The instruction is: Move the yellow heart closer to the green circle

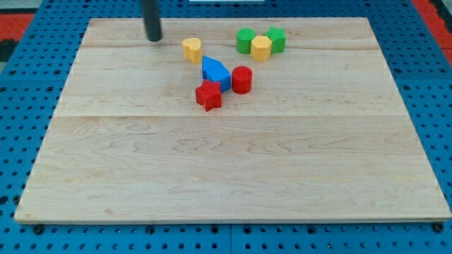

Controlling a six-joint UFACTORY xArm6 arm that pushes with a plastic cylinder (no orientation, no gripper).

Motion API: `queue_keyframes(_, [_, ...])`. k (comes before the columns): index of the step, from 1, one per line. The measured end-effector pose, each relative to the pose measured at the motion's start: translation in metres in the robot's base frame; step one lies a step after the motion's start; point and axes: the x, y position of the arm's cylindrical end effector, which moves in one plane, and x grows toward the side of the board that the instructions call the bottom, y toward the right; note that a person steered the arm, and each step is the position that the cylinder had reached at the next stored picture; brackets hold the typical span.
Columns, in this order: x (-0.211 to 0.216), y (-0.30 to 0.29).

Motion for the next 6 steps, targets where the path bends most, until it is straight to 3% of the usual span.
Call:
queue_keyframes(1, [0.038, 0.020])
queue_keyframes(3, [0.013, 0.141])
queue_keyframes(4, [0.010, 0.156])
queue_keyframes(5, [0.021, 0.104])
queue_keyframes(6, [0.037, 0.137])
